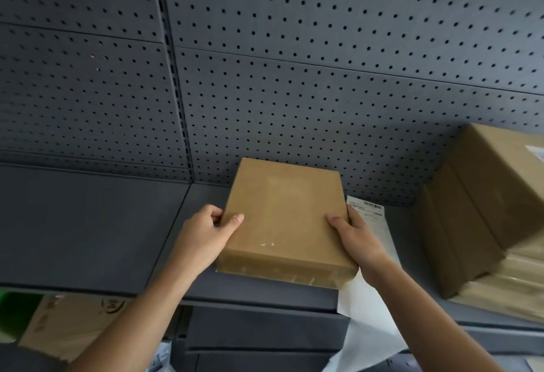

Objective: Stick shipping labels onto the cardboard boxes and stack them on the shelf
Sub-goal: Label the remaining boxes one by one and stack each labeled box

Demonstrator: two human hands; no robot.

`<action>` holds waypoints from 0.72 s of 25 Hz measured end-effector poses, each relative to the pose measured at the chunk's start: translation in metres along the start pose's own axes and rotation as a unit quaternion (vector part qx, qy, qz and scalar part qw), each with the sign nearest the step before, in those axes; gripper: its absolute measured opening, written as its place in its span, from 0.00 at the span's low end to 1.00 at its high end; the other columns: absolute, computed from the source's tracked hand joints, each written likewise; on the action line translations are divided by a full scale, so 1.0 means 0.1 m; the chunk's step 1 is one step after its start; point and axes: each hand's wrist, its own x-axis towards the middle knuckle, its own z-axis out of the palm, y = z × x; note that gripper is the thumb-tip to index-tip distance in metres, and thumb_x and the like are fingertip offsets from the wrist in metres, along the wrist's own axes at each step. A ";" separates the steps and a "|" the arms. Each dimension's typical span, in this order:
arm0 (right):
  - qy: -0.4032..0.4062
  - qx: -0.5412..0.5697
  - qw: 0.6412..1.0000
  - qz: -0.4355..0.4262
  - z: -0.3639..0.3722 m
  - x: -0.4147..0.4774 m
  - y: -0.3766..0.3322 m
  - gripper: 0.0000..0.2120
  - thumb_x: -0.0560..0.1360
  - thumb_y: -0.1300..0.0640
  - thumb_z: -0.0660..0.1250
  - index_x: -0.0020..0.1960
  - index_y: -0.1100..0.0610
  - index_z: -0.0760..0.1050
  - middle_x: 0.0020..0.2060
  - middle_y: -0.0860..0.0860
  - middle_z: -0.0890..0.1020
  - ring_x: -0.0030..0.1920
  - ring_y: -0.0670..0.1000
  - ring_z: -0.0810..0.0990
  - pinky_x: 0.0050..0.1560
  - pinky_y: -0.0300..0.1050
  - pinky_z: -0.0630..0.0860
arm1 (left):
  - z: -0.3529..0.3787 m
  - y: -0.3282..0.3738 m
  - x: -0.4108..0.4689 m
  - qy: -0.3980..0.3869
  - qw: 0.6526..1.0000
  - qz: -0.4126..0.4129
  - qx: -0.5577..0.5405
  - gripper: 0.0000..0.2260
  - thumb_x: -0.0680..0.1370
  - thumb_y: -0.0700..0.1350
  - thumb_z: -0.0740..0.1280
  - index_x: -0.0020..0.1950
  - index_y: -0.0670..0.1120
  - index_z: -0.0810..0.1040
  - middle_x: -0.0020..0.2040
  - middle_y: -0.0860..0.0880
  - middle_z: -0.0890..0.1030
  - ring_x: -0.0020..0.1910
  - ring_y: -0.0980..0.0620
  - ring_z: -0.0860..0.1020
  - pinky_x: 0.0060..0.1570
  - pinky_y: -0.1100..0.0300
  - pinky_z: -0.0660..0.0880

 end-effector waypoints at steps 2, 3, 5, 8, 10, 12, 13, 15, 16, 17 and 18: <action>-0.003 0.002 1.000 0.000 -0.05 0.01 0.06 0.17 0.80 0.48 0.64 0.68 0.42 0.69 0.56 0.43 0.81 0.54 0.49 0.81 0.48 0.44 0.77 | 0.09 -0.04 -0.02 -0.002 1.000 -0.005 0.011 0.15 0.76 0.60 0.70 0.51 0.50 0.77 0.46 0.57 0.82 0.44 0.59 0.80 0.42 0.58 0.77; -0.006 0.002 1.000 0.001 -0.06 0.00 0.09 0.18 0.80 0.48 0.65 0.69 0.43 0.69 0.56 0.43 0.80 0.54 0.48 0.81 0.48 0.43 0.77 | 0.12 -0.07 -0.02 -0.005 1.000 -0.009 0.014 0.15 0.76 0.60 0.71 0.51 0.49 0.78 0.46 0.56 0.82 0.44 0.58 0.81 0.43 0.58 0.78; -0.011 -0.001 1.000 -0.007 -0.05 -0.01 0.12 0.19 0.80 0.47 0.65 0.70 0.41 0.67 0.56 0.41 0.80 0.53 0.46 0.80 0.45 0.40 0.76 | 0.15 -0.12 -0.03 -0.010 1.000 -0.017 0.015 0.16 0.76 0.60 0.71 0.52 0.49 0.77 0.47 0.56 0.82 0.44 0.58 0.81 0.42 0.58 0.77; -0.013 0.009 1.000 -0.022 -0.05 -0.01 0.16 0.21 0.79 0.47 0.66 0.71 0.42 0.67 0.56 0.40 0.80 0.54 0.45 0.81 0.45 0.40 0.76 | 0.17 -0.14 -0.05 -0.004 1.000 -0.019 0.012 0.16 0.76 0.60 0.72 0.53 0.49 0.77 0.47 0.58 0.81 0.45 0.60 0.79 0.40 0.62 0.74; -0.021 0.013 0.999 -0.031 -0.06 0.01 0.17 0.22 0.79 0.47 0.66 0.72 0.42 0.67 0.58 0.42 0.81 0.55 0.45 0.81 0.46 0.40 0.76 | 0.17 -0.14 -0.06 -0.002 1.000 -0.018 0.013 0.17 0.75 0.60 0.71 0.54 0.50 0.76 0.47 0.59 0.80 0.46 0.59 0.80 0.40 0.62 0.73; -0.030 0.015 0.999 -0.038 -0.08 0.01 0.17 0.22 0.80 0.46 0.65 0.73 0.42 0.66 0.61 0.43 0.79 0.56 0.45 0.80 0.48 0.40 0.76 | 0.16 -0.14 -0.06 -0.004 1.000 -0.019 0.013 0.20 0.75 0.61 0.71 0.59 0.50 0.75 0.50 0.58 0.80 0.51 0.54 0.80 0.43 0.59 0.74; -0.030 0.018 0.999 -0.039 -0.09 0.02 0.18 0.23 0.81 0.45 0.64 0.74 0.43 0.65 0.64 0.43 0.77 0.59 0.45 0.79 0.52 0.40 0.75 | 0.16 -0.14 -0.05 -0.003 1.000 -0.020 0.016 0.23 0.75 0.61 0.72 0.63 0.49 0.74 0.54 0.56 0.79 0.53 0.52 0.80 0.47 0.57 0.75; 0.001 0.028 0.998 -0.051 -0.19 0.05 0.22 0.24 0.82 0.46 0.61 0.77 0.45 0.61 0.69 0.44 0.72 0.66 0.48 0.74 0.62 0.44 0.70 | 0.15 -0.12 -0.06 0.009 0.999 -0.006 0.035 0.29 0.74 0.61 0.72 0.70 0.50 0.70 0.63 0.54 0.78 0.60 0.50 0.78 0.55 0.52 0.75; 0.032 0.022 0.997 -0.067 -0.29 0.08 0.25 0.24 0.83 0.47 0.59 0.78 0.46 0.61 0.71 0.45 0.71 0.68 0.48 0.72 0.65 0.45 0.68 | 0.16 -0.08 -0.06 0.021 0.998 0.013 0.051 0.30 0.75 0.60 0.73 0.72 0.50 0.68 0.67 0.54 0.76 0.65 0.50 0.77 0.58 0.51 0.74; 0.063 0.005 0.994 -0.085 -0.40 0.10 0.29 0.23 0.83 0.49 0.59 0.77 0.47 0.62 0.71 0.45 0.71 0.69 0.48 0.71 0.65 0.45 0.68 | 0.17 -0.02 -0.06 0.035 0.996 0.038 0.066 0.30 0.75 0.58 0.73 0.73 0.50 0.67 0.70 0.53 0.75 0.68 0.50 0.75 0.61 0.49 0.73; 0.086 -0.025 0.991 -0.100 -0.51 0.12 0.33 0.22 0.83 0.51 0.60 0.77 0.47 0.63 0.71 0.46 0.71 0.69 0.48 0.71 0.65 0.45 0.68 | 0.19 0.05 -0.07 0.046 0.994 0.066 0.076 0.29 0.76 0.57 0.72 0.73 0.50 0.67 0.71 0.53 0.74 0.70 0.50 0.73 0.64 0.48 0.72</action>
